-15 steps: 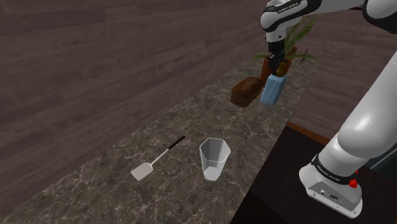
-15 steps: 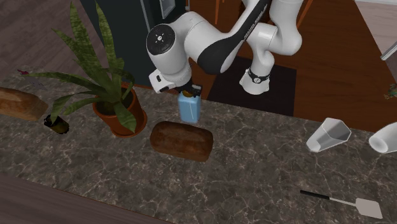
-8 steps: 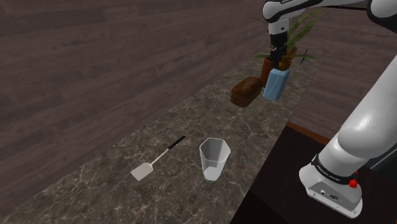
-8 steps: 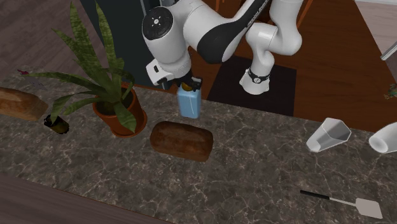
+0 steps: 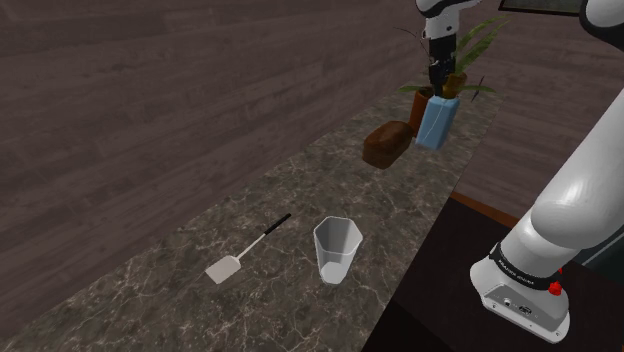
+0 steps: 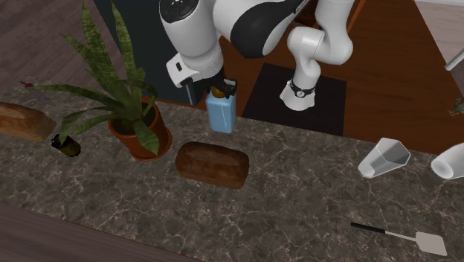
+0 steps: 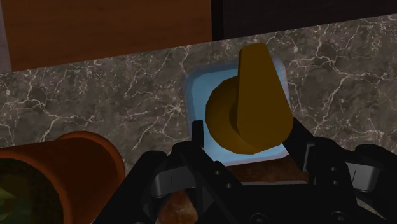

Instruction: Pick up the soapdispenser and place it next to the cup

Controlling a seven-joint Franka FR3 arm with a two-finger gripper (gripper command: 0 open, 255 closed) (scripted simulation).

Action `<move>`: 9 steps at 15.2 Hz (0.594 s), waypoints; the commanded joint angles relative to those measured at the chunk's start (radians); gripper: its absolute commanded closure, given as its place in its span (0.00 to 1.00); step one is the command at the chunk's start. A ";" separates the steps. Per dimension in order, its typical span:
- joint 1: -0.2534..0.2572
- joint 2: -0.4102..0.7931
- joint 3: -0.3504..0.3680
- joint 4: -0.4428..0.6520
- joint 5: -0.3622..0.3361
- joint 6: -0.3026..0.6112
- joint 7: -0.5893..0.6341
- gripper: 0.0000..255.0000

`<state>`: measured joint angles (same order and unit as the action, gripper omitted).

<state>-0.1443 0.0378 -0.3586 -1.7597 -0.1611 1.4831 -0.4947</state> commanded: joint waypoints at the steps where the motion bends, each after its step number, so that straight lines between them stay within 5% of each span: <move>1: -0.001 0.000 -0.001 0.026 -0.001 -0.025 -0.006 1.00; 9: -0.001 0.010 -0.001 0.145 -0.001 -0.133 -0.025 1.00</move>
<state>-0.1442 0.0441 -0.3587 -1.6353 -0.1616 1.3661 -0.5141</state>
